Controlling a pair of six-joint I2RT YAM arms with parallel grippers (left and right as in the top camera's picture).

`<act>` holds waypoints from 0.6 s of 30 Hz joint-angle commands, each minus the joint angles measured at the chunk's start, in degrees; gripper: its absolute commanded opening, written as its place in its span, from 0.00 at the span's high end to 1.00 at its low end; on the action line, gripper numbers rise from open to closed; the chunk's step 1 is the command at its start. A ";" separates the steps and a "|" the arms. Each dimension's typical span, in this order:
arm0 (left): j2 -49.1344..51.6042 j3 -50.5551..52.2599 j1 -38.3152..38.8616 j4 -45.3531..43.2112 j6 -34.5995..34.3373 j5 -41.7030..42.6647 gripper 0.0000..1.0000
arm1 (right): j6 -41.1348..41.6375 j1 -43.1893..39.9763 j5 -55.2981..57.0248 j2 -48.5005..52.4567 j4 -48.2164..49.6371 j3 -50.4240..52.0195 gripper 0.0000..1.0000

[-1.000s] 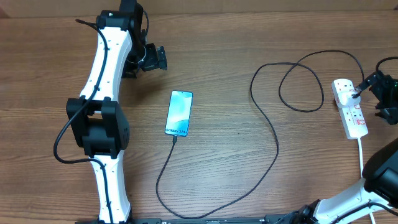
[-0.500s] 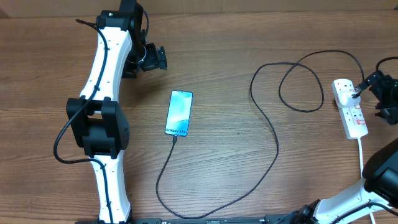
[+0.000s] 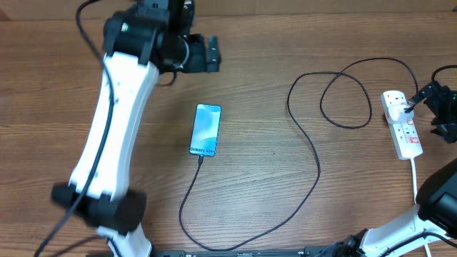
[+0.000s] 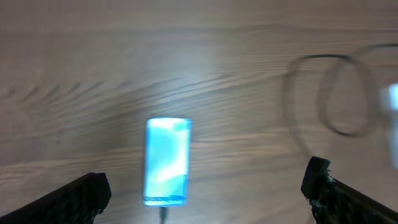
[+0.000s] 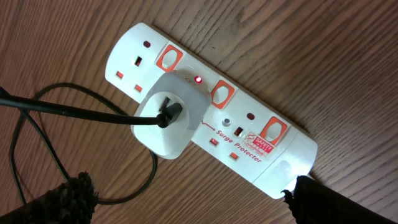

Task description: Plug charger to phone and switch on socket

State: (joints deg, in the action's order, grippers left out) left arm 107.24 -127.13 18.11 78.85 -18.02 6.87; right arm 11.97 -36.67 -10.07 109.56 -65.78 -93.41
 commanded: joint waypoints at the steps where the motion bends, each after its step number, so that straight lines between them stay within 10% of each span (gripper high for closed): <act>1: -4.61 -0.52 3.15 0.20 0.68 0.15 0.00 | -0.04 -0.04 0.09 -0.15 0.15 -0.28 0.00; 18: -16.44 4.87 5.81 0.28 2.99 -3.76 0.00 | -0.04 -0.04 0.09 -0.15 0.13 -0.28 0.00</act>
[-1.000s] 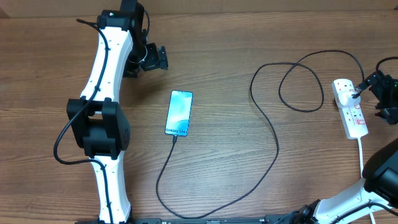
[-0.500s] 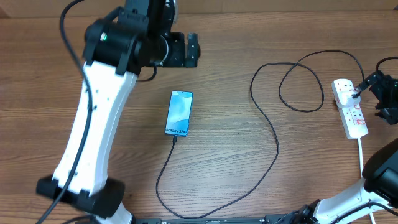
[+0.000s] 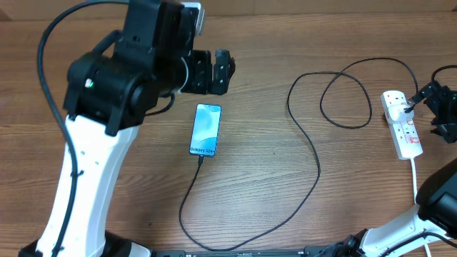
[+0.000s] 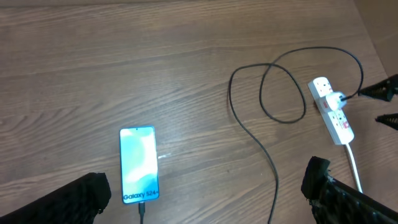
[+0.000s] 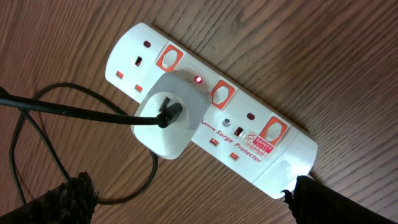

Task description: Plug charger to phone and switch on socket

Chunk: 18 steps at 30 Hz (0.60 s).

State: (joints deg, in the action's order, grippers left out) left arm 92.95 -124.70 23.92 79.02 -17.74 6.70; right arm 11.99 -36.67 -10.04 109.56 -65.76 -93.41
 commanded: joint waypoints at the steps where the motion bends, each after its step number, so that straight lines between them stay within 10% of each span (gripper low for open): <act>1: -2.69 3.41 0.00 0.22 2.75 -5.22 0.01 | -0.07 -0.02 0.07 -0.15 0.13 -0.28 0.00; 18: -5.77 14.29 0.00 -0.81 1.77 -7.06 0.00 | -0.07 -0.04 0.07 -0.15 0.11 -0.28 0.00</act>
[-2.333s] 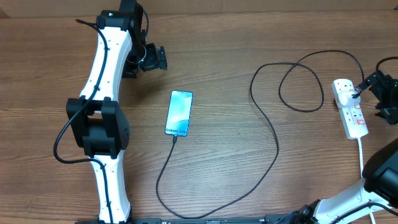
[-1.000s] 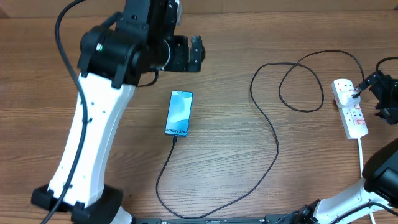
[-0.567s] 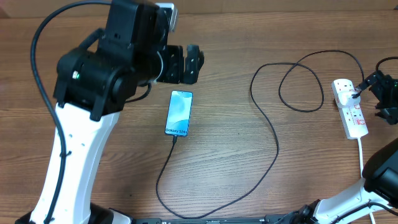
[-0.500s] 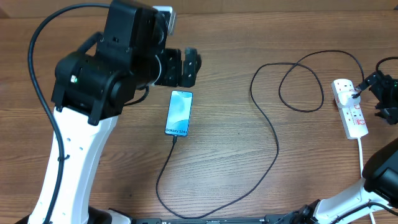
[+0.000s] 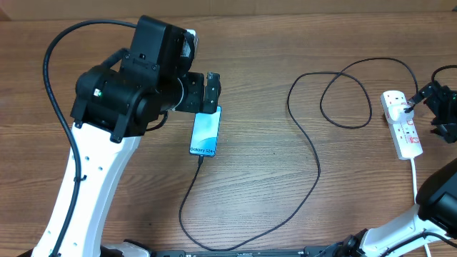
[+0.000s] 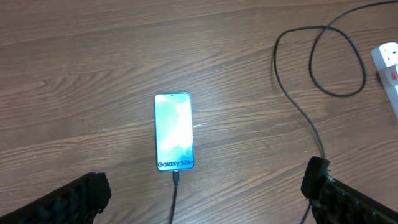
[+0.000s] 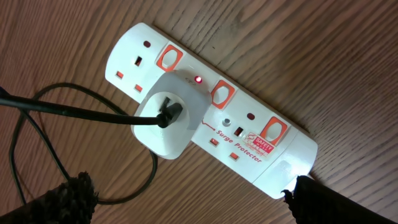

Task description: Plug charger to phone and switch on socket

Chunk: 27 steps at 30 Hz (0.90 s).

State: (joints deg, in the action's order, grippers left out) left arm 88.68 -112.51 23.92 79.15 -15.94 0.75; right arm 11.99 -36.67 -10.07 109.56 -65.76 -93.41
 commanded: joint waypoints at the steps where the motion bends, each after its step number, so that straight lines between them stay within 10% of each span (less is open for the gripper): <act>1: -1.57 2.82 0.00 -1.51 -0.48 -1.07 0.00 | -0.07 -0.02 0.09 -0.15 0.13 -0.28 0.00; 15: -13.14 35.12 0.00 -36.20 -1.18 3.76 0.01 | -0.07 -0.02 0.09 -0.15 0.13 -0.28 0.00; 27: -27.41 80.24 -0.13 -88.26 -0.79 6.36 0.00 | -0.07 -0.04 0.09 -0.15 0.13 -0.28 0.00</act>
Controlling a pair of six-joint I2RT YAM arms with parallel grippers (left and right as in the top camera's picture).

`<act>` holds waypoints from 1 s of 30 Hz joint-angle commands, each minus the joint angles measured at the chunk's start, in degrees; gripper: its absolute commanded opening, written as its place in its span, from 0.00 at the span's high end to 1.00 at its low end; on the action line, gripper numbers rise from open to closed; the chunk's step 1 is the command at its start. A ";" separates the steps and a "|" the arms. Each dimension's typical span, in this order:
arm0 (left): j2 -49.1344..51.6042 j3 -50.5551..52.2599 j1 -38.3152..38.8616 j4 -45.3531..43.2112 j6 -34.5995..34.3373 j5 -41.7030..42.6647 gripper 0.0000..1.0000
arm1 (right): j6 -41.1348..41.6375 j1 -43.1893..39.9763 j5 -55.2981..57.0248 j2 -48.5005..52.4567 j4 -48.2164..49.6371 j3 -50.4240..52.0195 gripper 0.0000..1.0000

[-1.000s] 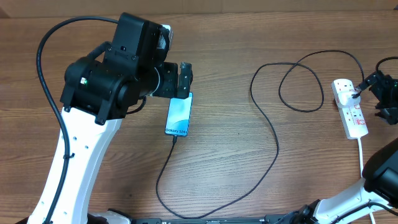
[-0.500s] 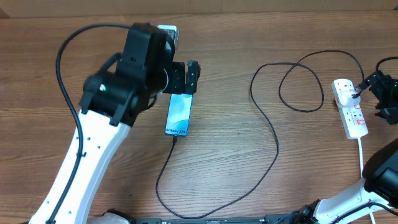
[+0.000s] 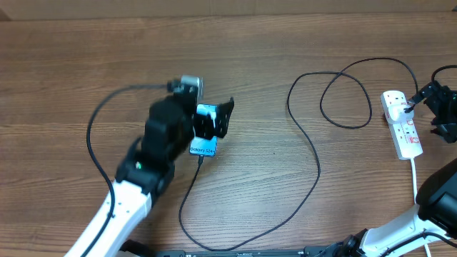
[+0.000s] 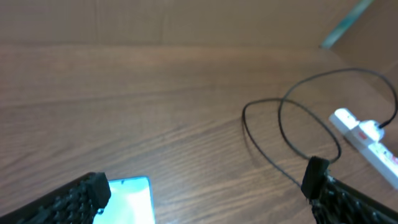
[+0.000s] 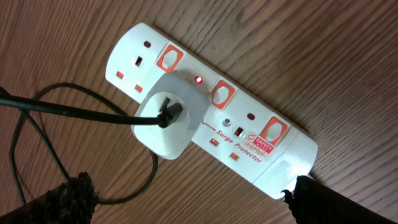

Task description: Plug charger to phone and switch on socket

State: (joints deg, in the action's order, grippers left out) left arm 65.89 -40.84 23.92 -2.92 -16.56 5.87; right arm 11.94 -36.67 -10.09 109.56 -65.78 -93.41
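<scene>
The phone lies screen up and lit on the wooden table, with the black charger cable plugged into its near end. My left gripper is open over the phone's far half. In the left wrist view the gripper shows wide-apart fingers and only the phone's corner. The white power strip holds the white charger plug, and a red light glows beside it. My right gripper is open just beside the strip, holding nothing.
The cable runs in a long bend toward the front edge, then coils in two loops before the strip at the far right. A white lead runs from the strip toward the front. My right gripper sits at the table's right edge.
My left arm has come down and its open gripper now covers the phone's far half instead of standing just beyond it. Its camera now looks across the table. The right arm has not moved.
My left gripper was open beyond the phone's far end, then a little nearer with a high view of the table, then just past the phone looking down on it, and now over it. Throughout, the cable stayed in the phone and the strip's red light stayed lit.
</scene>
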 commanded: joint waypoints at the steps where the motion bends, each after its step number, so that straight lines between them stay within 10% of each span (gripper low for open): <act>1: -5.99 11.82 -0.46 -9.18 -0.22 1.25 0.00 | -0.02 -0.02 0.11 -0.15 0.15 -0.28 0.00; 13: -28.65 39.78 -10.27 -22.64 -7.93 1.22 0.00 | -0.02 -0.02 0.11 -0.15 0.13 -0.28 0.00; 30: -55.45 40.57 -16.06 7.41 -1.46 -4.98 0.00 | -0.02 -0.02 0.11 -0.15 0.15 -0.28 0.00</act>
State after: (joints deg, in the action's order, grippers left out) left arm 14.83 -0.47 8.45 4.21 -23.14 3.14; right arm 11.97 -36.67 -10.07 109.56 -65.69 -93.41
